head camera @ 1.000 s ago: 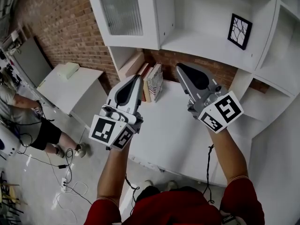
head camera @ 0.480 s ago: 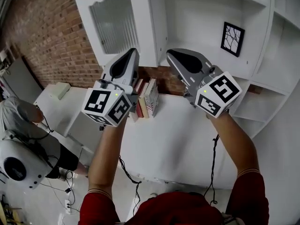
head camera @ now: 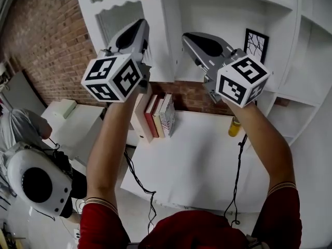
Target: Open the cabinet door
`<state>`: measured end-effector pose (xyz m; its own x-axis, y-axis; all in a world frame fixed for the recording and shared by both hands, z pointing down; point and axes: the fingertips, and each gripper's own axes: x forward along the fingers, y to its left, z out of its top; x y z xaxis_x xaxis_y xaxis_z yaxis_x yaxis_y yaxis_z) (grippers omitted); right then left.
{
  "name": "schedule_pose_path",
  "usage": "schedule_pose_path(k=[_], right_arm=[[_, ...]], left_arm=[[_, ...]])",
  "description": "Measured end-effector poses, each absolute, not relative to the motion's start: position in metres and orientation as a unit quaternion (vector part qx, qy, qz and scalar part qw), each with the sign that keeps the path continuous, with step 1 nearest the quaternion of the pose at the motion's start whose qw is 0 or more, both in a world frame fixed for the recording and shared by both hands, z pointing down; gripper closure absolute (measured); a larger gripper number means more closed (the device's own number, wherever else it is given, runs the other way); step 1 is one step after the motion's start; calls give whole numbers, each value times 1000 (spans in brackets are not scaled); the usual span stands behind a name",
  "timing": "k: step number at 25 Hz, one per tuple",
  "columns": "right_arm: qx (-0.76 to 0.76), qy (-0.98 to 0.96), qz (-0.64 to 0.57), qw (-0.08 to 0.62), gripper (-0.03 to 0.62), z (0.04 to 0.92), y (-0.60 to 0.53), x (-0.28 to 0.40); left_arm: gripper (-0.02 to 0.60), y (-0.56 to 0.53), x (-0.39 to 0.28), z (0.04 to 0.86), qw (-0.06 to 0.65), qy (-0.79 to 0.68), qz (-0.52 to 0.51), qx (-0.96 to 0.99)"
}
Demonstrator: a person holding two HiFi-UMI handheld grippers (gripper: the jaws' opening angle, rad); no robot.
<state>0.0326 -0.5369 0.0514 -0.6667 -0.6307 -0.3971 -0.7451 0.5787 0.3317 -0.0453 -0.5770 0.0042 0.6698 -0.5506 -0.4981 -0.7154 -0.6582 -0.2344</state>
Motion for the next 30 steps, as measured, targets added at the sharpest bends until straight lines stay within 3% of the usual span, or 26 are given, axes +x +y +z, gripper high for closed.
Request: schedule_pose_path(k=[9, 16, 30], right_arm=[[-407, 872, 248, 114, 582, 35, -549, 44], [-415, 868, 249, 107, 582, 35, -552, 54], [-431, 860, 254, 105, 582, 38, -534, 76]], left_arm=[[580, -604, -42, -28, 239, 385, 187, -872], [488, -623, -35, -50, 256, 404, 172, -861], [460, -640, -18, -71, 271, 427, 141, -851]])
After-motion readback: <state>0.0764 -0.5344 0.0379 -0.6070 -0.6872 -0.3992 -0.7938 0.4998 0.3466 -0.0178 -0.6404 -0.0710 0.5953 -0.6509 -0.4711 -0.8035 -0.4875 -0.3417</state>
